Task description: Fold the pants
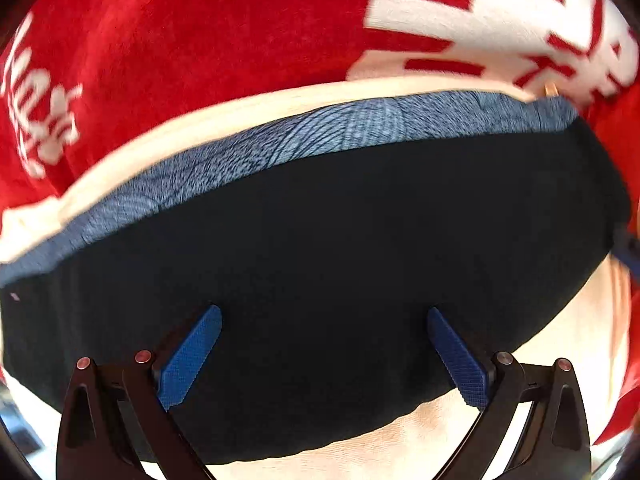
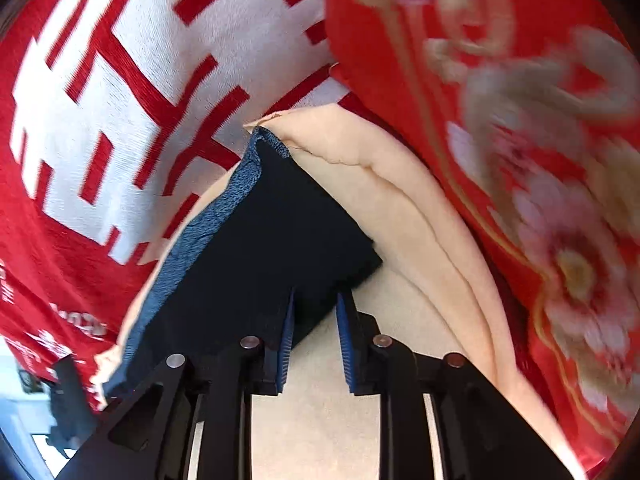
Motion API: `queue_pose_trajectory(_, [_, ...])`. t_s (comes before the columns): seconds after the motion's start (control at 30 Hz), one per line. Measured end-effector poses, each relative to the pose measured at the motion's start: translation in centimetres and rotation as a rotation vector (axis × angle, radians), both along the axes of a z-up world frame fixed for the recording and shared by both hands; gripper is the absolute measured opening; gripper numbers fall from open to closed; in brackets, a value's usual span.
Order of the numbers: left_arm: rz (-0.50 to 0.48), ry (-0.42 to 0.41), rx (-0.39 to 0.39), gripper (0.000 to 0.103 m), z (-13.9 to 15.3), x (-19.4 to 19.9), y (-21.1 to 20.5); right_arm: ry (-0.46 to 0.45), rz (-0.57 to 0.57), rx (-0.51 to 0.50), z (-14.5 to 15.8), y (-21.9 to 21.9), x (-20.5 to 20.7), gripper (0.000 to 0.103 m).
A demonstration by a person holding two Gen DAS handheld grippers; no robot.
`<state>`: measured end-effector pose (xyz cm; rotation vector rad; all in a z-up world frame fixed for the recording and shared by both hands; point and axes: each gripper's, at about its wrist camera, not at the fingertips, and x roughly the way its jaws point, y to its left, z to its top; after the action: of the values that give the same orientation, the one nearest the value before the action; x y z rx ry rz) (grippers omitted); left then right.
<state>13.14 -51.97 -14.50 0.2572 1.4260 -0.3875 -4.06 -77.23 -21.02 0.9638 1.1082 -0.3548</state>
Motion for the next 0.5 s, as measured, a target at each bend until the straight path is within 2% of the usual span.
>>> queue_pose_trajectory(0.07, [-0.012, -0.017, -0.001, 0.103, 0.1, -0.3, -0.1, -0.031, -0.017, 0.068, -0.2, 0.4, -1.3, 0.042])
queue_pose_trajectory(0.1, [-0.020, -0.027, 0.004, 0.103, 0.1, -0.5, -0.2, -0.041, -0.024, 0.106, -0.5, 0.7, -1.7, 0.045])
queue_pose_trajectory(0.13, [-0.022, -0.033, 0.016, 0.103, 0.1, -0.7, -0.3, -0.054, -0.032, 0.155, -1.1, 1.1, -2.2, 0.045])
queue_pose_trajectory(0.27, [-0.032, -0.025, 0.024, 0.103, 0.5, -0.4, -1.5, -0.093, -0.085, 0.238, -2.5, 2.3, -3.0, 0.045])
queue_pose_trajectory(0.5, [-0.031, -0.026, 0.007, 0.103, 0.2, 0.6, -0.1, -0.195, -0.175, 0.289, -4.2, 2.3, -2.6, 0.045])
